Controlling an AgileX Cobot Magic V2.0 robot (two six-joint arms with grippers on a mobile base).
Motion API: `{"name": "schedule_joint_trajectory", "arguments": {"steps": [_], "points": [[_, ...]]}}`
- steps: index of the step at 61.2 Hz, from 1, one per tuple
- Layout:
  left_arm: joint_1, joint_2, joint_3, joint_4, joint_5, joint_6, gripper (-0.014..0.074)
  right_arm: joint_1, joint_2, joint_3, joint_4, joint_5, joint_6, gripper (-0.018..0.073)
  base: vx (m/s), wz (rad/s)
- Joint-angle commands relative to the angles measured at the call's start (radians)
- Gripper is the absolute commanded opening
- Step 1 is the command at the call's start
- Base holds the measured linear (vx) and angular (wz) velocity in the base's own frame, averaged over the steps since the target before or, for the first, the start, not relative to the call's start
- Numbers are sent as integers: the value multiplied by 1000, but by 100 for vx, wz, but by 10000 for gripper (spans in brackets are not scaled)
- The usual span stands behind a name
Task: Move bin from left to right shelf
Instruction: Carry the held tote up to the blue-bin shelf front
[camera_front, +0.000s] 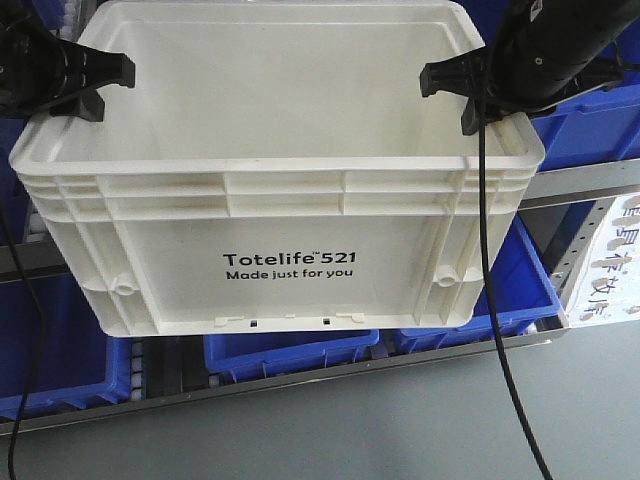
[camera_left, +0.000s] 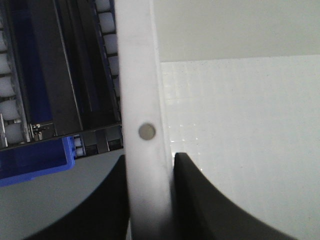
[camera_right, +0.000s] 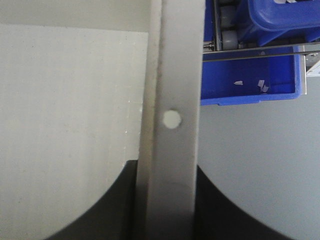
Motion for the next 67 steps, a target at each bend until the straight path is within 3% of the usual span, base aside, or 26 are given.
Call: {"name": "schedule_joint_trajectory", "arguments": {"steps": [1, 67], "points": [[0, -55, -35, 44, -80, 28, 99, -16, -58, -39, -78, -79, -6, 10, 5, 17], [0, -55, -35, 44, -80, 28, 99, -16, -58, -39, -78, -78, -6, 10, 10, 8]]}}
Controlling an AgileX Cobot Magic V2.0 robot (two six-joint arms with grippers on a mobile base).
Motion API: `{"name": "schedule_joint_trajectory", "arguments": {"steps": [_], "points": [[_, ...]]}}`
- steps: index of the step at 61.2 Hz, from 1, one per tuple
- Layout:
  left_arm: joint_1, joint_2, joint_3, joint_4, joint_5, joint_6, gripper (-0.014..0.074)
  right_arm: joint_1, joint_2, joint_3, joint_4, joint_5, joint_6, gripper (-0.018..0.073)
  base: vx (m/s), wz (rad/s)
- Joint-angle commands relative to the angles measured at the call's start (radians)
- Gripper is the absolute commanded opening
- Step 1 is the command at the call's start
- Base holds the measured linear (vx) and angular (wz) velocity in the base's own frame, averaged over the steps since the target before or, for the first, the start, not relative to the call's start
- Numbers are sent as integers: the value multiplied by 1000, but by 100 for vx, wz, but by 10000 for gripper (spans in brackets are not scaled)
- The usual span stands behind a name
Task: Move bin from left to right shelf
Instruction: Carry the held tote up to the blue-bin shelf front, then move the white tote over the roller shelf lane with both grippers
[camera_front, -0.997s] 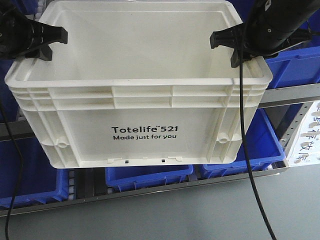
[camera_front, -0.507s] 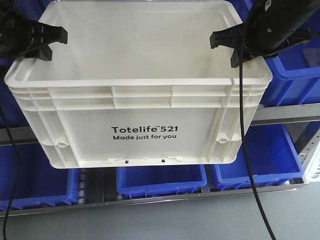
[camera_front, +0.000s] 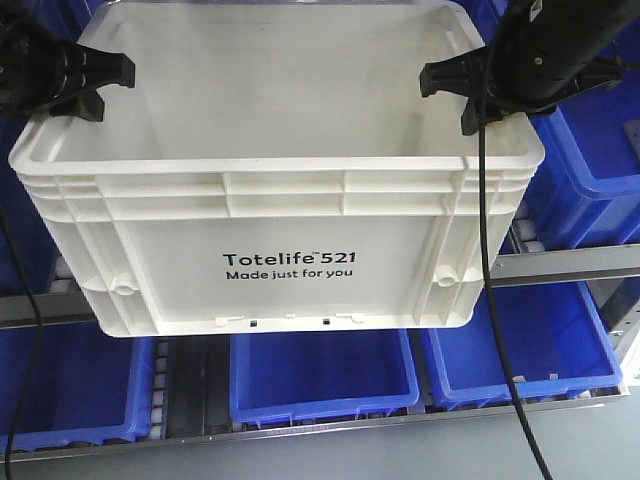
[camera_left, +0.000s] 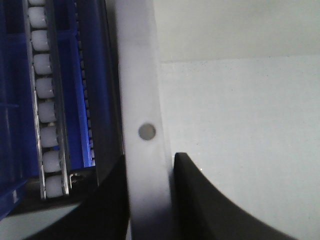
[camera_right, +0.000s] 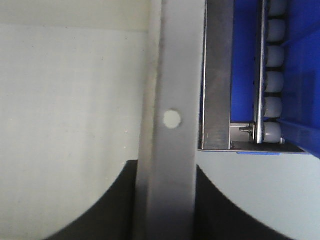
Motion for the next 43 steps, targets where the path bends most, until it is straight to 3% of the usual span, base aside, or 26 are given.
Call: {"name": "schedule_joint_trajectory", "arguments": {"steps": [1, 43], "points": [[0, -55, -35, 44, -81, 28, 99, -16, -58, -39, -77, -78, -6, 10, 13, -9], [0, -55, -35, 44, -81, 28, 99, -16, -58, -39, -77, -78, -6, 10, 9, 0]]}}
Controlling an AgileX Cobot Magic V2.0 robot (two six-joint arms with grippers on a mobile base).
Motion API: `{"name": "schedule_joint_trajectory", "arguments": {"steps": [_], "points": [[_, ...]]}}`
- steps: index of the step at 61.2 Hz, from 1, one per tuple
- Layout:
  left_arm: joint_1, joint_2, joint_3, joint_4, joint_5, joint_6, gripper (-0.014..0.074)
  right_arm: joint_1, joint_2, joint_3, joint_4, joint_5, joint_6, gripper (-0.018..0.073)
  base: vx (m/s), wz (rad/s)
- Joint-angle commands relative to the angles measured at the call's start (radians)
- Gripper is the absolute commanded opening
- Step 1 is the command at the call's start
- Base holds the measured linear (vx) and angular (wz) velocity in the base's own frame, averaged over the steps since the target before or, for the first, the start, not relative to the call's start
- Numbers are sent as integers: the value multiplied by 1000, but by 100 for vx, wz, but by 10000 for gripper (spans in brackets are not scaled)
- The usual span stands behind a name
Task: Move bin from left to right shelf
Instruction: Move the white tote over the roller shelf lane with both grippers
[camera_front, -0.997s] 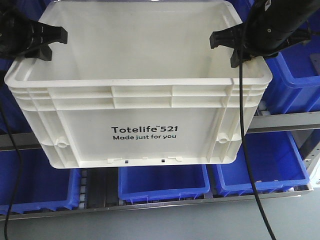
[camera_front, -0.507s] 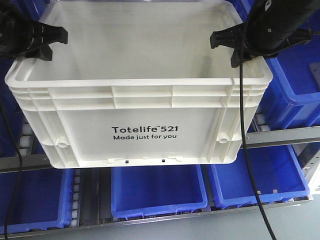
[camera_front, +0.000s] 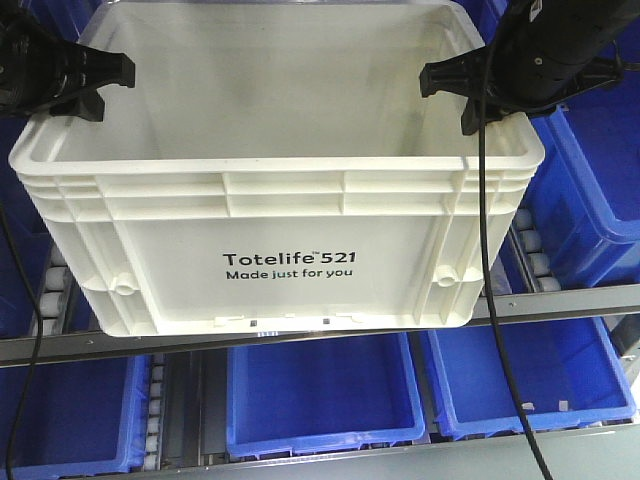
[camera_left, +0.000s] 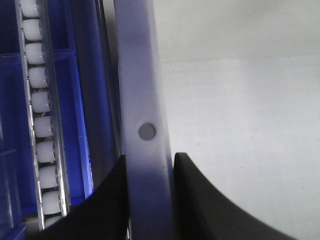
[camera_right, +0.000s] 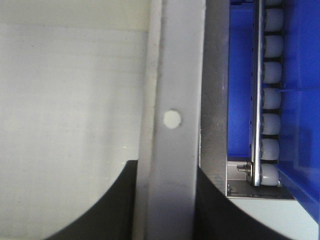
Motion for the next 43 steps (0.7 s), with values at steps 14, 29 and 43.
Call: {"name": "schedule_joint_trajectory", "arguments": {"steps": [14, 29, 43], "points": [[0, -55, -35, 44, -80, 28, 99, -16, -58, -39, -77, -78, -6, 10, 1, 3], [0, -55, -35, 44, -80, 28, 99, -16, -58, -39, -77, -78, -6, 10, 0, 0], [0, -55, -35, 44, -80, 28, 99, -16, -58, -39, -77, -78, -6, 10, 0, 0]]}}
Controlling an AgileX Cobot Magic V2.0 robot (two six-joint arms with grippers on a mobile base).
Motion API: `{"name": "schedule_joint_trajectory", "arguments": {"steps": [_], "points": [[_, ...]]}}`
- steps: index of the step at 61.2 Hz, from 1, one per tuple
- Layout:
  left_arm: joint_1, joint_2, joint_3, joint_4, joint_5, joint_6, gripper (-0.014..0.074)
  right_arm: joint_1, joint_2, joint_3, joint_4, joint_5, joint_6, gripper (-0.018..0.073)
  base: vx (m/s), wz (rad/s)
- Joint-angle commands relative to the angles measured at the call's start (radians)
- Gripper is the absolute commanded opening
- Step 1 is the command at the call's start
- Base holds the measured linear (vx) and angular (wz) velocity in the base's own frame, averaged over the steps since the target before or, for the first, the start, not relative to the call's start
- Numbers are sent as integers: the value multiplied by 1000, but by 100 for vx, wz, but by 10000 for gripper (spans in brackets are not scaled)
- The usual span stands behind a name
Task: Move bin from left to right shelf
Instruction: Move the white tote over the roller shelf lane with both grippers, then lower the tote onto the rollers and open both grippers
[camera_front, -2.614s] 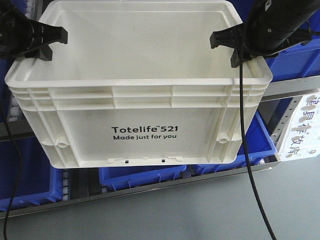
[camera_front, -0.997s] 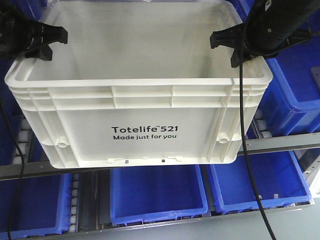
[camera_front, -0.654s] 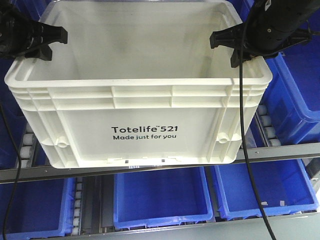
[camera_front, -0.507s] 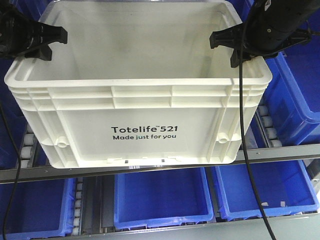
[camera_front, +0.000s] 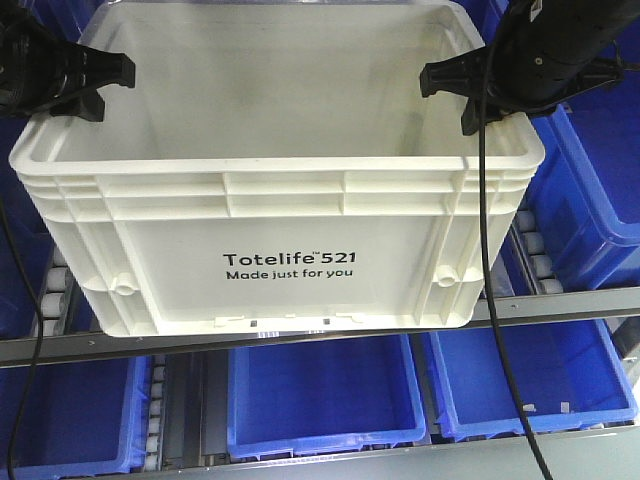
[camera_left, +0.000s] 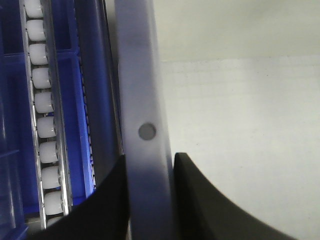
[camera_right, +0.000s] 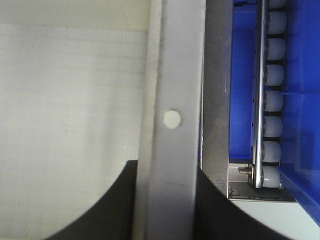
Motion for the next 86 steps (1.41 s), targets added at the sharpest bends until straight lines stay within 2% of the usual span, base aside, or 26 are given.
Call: {"name": "schedule_joint_trajectory", "arguments": {"steps": [1, 16, 28, 38, 46, 51, 59, 72, 79, 86], "points": [[0, -55, -35, 44, -80, 28, 99, -16, -58, -39, -77, -78, -6, 10, 0, 0], [0, -55, -35, 43, -81, 28, 99, -16, -58, -39, -81, -84, -6, 10, 0, 0], [0, -53, -28, 29, -131, 27, 99, -16, -56, -39, -92, -170, -16, 10, 0, 0], [0, -53, 48, -23, -267, 27, 99, -16, -27, -39, -168, -221, -16, 10, 0, 0], [0, -53, 149, -27, -441, 29, 99, -16, 21, -39, -224, -266, -8, 10, 0, 0], [0, -53, 188, -27, -535, 29, 99, -17, 59, -39, -236, -289, -1, 10, 0, 0], [0, -53, 213, -27, -621, 29, 99, -17, 106, -39, -238, -311, -1, 12, 0, 0], [0, -33, 214, -28, -627, 29, 103, -17, 135, -39, -240, -333, 21, 36, 0, 0], [0, 1, 214, -28, -622, 36, 106, -17, 135, -39, -244, -331, 48, 76, 0, 0], [0, 20, 213, -28, -630, 67, 127, -17, 135, -39, -243, -319, 48, 157, 0, 0]]}}
